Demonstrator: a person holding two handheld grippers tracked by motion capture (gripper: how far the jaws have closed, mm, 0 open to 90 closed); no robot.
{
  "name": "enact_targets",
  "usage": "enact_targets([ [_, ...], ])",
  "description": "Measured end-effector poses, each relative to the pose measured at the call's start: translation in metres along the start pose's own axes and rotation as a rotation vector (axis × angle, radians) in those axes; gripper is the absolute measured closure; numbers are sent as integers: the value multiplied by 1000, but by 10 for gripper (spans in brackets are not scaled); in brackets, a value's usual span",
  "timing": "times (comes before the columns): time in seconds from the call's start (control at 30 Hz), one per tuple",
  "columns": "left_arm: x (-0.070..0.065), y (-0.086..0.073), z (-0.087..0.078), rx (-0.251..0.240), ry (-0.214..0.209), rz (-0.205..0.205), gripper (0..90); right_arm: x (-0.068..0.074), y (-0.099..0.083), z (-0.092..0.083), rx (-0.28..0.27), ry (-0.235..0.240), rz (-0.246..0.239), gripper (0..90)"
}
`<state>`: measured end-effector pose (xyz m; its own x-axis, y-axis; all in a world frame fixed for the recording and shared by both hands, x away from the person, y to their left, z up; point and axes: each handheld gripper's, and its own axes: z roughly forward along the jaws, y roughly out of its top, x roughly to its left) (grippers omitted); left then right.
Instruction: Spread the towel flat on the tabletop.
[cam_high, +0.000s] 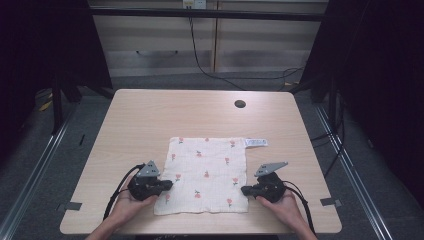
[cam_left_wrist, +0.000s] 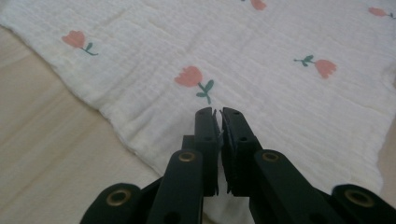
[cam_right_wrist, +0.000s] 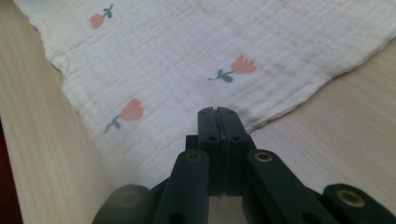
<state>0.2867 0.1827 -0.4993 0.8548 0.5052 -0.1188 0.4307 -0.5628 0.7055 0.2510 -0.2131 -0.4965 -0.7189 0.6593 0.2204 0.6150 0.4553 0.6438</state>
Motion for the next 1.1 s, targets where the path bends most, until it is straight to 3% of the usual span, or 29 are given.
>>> enact_targets([
  [0.3,-17,-9,-8,17,-20,18,868,11,-14,-10,5,12,2,898],
  [0.53,-18,-13,-12,12,-45,0,868,22,-18,-12,18,5,-11,897],
  [0.73,-18,-15,-14,12,-51,-15,861,29,-22,-13,18,36,7,894],
  [0.8,-18,-15,-15,9,-50,-11,808,31,-23,-13,8,32,-5,855],
  [0.9,-17,-13,-15,-22,-90,1,668,35,-23,-13,-7,19,-20,769],
  [1.03,-10,-5,-17,-58,-67,-11,596,31,-15,-14,-46,22,-30,739],
  [1.1,-3,-1,-16,-68,-61,-37,582,28,-9,-14,-55,8,-33,722],
])
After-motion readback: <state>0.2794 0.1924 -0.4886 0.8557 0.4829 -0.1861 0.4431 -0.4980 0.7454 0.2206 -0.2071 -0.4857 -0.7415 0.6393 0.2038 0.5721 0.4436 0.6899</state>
